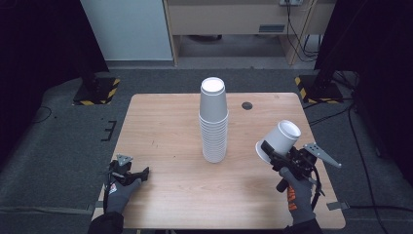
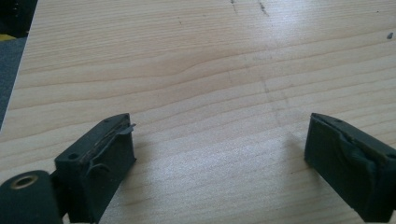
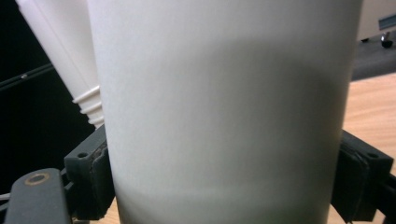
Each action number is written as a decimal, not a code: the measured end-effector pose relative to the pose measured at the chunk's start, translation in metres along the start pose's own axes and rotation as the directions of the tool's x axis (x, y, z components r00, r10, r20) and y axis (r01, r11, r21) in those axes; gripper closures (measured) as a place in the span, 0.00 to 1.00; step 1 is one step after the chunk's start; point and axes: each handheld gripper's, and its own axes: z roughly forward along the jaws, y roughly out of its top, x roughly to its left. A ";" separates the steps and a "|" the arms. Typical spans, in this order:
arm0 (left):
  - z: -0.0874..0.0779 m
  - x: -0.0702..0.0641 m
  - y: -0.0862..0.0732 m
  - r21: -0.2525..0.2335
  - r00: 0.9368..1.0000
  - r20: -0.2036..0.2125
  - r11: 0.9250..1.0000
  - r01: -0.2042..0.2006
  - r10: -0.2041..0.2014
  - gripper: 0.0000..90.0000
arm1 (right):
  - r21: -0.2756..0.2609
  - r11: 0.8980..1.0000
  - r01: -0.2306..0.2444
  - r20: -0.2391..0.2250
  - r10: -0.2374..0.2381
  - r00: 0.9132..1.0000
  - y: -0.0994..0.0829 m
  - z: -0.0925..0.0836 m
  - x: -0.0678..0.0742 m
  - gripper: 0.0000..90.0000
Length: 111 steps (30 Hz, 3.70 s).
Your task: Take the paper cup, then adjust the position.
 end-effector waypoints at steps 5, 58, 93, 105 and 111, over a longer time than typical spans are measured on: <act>-0.005 0.002 0.000 -0.016 1.000 0.017 1.000 0.018 -0.017 0.22 | 0.006 0.999 -0.049 -0.005 0.049 0.999 -0.006 0.000 -0.006 0.15; -0.066 -0.140 0.051 -0.444 0.897 0.316 0.883 -0.149 0.310 0.33 | -0.042 0.980 -0.197 -0.023 0.196 0.980 -0.009 -0.006 -0.012 0.15; -0.055 -0.224 0.080 -0.537 0.810 0.393 0.824 -0.182 0.435 0.40 | -0.045 0.970 -0.238 -0.050 0.236 0.970 -0.006 -0.007 -0.010 0.15; -0.047 -0.240 0.083 -0.546 0.792 0.412 0.818 -0.181 0.450 0.41 | -0.042 0.967 -0.250 -0.061 0.247 0.967 -0.007 -0.007 -0.009 0.15; -0.042 -0.247 0.086 -0.550 0.783 0.415 0.813 -0.190 0.464 0.42 | -0.041 0.966 -0.254 -0.065 0.251 0.966 -0.007 -0.007 -0.009 0.15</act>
